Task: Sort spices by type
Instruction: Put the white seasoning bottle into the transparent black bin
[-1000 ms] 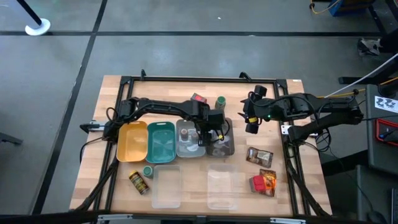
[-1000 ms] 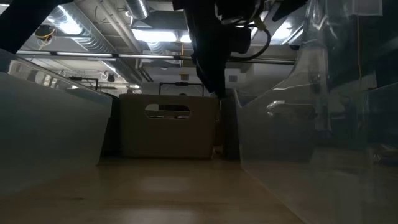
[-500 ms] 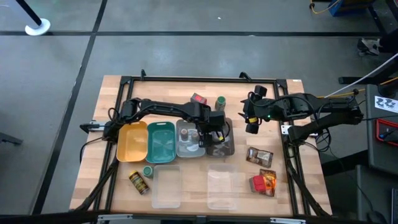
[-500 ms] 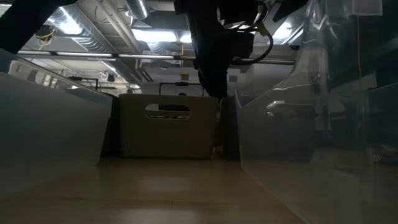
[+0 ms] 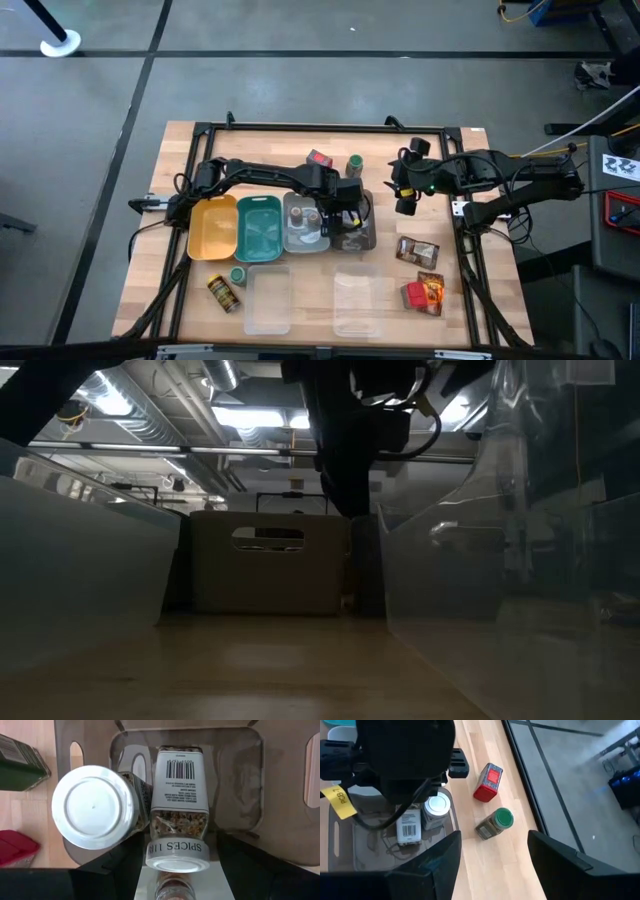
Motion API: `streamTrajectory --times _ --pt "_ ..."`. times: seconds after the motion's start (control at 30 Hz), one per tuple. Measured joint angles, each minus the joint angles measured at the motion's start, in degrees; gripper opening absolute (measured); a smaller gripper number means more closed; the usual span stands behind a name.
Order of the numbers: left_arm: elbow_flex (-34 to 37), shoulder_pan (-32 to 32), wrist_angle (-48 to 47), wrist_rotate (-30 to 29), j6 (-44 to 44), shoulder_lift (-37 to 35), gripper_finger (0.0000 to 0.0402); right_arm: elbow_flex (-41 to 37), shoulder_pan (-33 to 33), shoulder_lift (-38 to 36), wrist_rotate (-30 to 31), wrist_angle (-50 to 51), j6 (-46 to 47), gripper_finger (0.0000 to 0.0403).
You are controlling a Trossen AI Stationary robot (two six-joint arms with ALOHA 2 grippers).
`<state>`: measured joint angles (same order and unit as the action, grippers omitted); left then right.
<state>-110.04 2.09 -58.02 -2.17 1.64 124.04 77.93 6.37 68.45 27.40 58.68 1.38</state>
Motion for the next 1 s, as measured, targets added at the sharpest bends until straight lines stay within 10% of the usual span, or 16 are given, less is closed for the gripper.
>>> streamTrajectory --times 1.0 --pt "-0.04 0.11 -3.26 0.04 0.06 1.62 0.0234 0.0 0.0 0.02 -0.05 2.96 3.51 0.023"
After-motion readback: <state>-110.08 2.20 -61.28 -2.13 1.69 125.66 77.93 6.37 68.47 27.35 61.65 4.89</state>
